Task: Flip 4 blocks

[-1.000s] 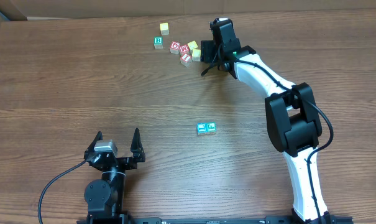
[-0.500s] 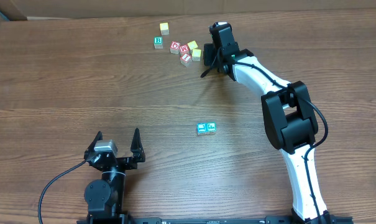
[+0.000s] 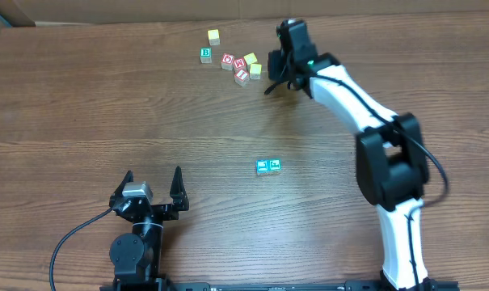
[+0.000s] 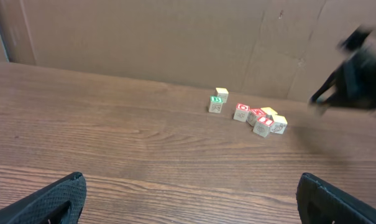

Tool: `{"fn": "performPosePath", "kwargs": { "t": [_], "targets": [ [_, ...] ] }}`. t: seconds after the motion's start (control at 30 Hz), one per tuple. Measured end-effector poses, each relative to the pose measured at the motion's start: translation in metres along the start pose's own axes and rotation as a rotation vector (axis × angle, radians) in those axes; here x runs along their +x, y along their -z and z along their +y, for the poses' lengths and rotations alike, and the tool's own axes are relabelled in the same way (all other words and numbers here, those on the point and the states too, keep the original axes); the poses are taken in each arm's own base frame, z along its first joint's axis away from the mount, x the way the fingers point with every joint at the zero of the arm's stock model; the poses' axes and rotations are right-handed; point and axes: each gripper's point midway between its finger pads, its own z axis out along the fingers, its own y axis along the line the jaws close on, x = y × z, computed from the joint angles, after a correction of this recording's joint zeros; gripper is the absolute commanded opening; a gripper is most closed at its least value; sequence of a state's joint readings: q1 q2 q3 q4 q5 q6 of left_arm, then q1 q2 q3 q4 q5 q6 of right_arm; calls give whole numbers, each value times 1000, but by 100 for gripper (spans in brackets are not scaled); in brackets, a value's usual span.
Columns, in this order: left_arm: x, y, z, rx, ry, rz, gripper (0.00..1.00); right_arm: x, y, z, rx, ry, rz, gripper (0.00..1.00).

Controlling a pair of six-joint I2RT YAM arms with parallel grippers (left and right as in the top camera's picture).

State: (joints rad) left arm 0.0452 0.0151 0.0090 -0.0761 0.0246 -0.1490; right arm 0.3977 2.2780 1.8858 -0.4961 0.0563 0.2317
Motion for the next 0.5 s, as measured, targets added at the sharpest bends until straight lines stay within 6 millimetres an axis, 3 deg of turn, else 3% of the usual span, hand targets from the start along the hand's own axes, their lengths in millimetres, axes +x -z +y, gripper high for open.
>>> {"fn": "performPosePath", "kwargs": {
  "t": [0.17,0.23,0.3,0.4,0.5],
  "targets": [
    [0,0,0,0,0,0,100,-32,107,33,-100,10,-25,18],
    [0,0,0,0,0,0,100,-27,157,52,-161,2,7,18],
    [0,0,0,0,0,0,100,-16,192,69,-206,-14,43,18],
    [0,0,0,0,0,0,100,17,218,91,-237,-29,157,18],
    [0,0,0,0,0,0,100,59,216,104,-220,-24,293,18]
  ]
}}
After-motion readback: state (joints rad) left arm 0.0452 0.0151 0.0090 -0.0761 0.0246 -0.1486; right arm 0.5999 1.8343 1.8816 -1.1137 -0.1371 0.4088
